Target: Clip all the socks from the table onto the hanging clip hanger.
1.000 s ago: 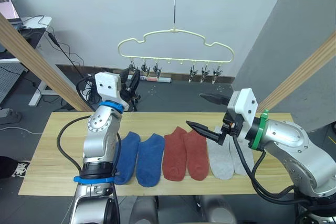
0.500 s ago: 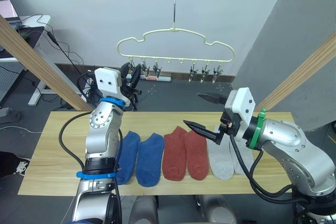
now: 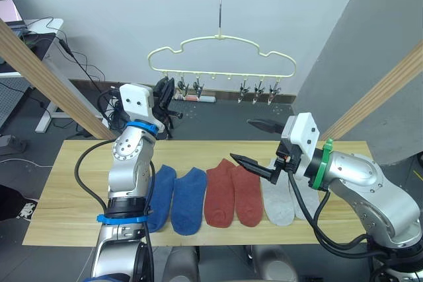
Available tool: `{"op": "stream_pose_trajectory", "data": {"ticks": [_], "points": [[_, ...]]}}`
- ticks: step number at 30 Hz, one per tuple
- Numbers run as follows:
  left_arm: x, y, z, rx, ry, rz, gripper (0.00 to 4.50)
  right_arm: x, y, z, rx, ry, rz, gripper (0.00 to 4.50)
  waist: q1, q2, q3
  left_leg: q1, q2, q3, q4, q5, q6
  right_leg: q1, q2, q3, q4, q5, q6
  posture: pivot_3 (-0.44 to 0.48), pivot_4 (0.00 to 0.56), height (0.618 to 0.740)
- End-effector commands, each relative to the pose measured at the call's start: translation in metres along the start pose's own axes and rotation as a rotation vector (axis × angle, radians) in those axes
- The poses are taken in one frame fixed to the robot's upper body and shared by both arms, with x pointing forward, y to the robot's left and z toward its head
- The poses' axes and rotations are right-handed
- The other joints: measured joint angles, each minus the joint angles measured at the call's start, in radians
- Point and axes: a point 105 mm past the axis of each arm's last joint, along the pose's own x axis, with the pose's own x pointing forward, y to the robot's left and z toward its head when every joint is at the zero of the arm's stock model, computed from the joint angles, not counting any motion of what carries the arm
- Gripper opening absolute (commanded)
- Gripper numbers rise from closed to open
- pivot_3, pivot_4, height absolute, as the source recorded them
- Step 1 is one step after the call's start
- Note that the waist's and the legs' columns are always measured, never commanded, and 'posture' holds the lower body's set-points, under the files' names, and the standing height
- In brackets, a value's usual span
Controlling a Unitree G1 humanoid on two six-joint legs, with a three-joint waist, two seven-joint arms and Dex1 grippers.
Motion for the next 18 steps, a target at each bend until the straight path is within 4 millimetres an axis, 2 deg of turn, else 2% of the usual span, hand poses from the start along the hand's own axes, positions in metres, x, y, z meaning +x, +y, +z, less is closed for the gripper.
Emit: {"op": "stream_pose_trajectory", "data": {"ticks": [1,4,9,14,18], "points": [[0.001,-0.002,0.010,0.030,-0.040,-0.018,0.01,-0.002,0.004,0.009,-0.027,-0.034,0.003,4.50,0.000,0.000,0.000,0.000,0.000,0.000,0.000,0.000,0.000,0.000,0.000,0.000,0.000,0.000,0.000,-0.249,0.289,0.740],[0.001,-0.002,0.011,0.041,-0.037,-0.022,0.01,-0.005,-0.004,-0.004,-0.002,0.008,-0.047,4.50,0.000,0.000,0.003,0.000,0.000,0.000,0.000,0.000,0.000,0.000,0.000,0.000,0.000,0.000,0.000,-0.247,0.302,0.740],[-0.001,-0.006,0.011,0.060,-0.027,-0.046,0.01,-0.035,-0.040,-0.065,0.060,0.190,-0.330,4.50,0.001,0.000,0.008,-0.001,0.000,0.000,0.000,0.000,0.000,0.000,-0.001,0.000,-0.001,0.000,0.000,-0.244,0.324,0.740],[-0.004,-0.009,0.009,0.070,-0.008,-0.068,0.01,-0.071,-0.068,-0.125,0.079,0.393,-0.613,4.50,-0.002,0.002,0.019,-0.001,0.000,0.000,0.000,0.000,0.000,-0.001,0.000,0.000,0.000,0.000,0.001,-0.238,0.329,0.740],[-0.005,-0.010,0.009,0.073,-0.001,-0.078,0.01,-0.088,-0.079,-0.153,0.129,0.450,-0.752,4.50,-0.005,0.003,0.025,-0.001,0.000,0.000,0.000,0.000,0.000,-0.001,0.000,0.001,0.001,0.000,0.001,-0.227,0.334,0.740]]}}
